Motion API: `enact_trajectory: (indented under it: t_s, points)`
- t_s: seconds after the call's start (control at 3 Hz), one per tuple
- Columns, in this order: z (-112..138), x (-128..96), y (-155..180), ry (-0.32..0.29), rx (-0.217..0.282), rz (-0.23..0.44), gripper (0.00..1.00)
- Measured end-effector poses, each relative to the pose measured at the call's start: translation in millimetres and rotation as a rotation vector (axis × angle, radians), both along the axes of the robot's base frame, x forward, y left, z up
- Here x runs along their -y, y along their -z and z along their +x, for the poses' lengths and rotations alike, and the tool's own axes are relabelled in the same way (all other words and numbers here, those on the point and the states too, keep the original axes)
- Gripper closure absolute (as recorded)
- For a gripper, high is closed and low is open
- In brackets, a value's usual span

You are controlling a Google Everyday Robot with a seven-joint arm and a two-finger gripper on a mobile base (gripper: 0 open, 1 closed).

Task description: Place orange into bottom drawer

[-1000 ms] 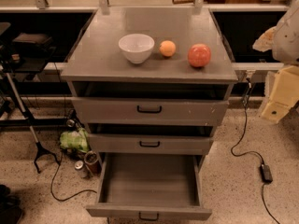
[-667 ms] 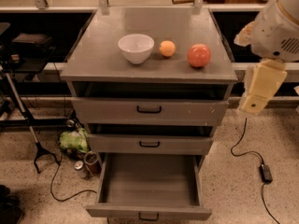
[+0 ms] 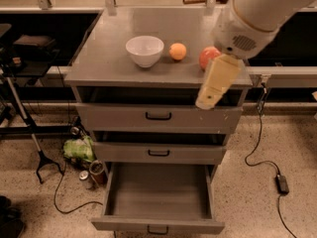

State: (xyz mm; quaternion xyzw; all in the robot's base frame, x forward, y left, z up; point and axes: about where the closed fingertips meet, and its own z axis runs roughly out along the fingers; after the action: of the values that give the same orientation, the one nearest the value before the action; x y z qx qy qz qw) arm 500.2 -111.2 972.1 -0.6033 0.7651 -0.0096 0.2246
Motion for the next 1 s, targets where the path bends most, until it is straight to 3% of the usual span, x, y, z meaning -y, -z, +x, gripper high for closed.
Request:
enact_trajectory:
  t_s: [0.33, 0.67, 1.0]
  points:
    - [28, -22, 8, 0.106, 0.032, 0.021, 0.0]
    - [63, -19, 13, 0.244, 0.058, 0.032, 0.0]
    - [99, 3, 19, 0.353, 0.072, 0.025, 0.0]
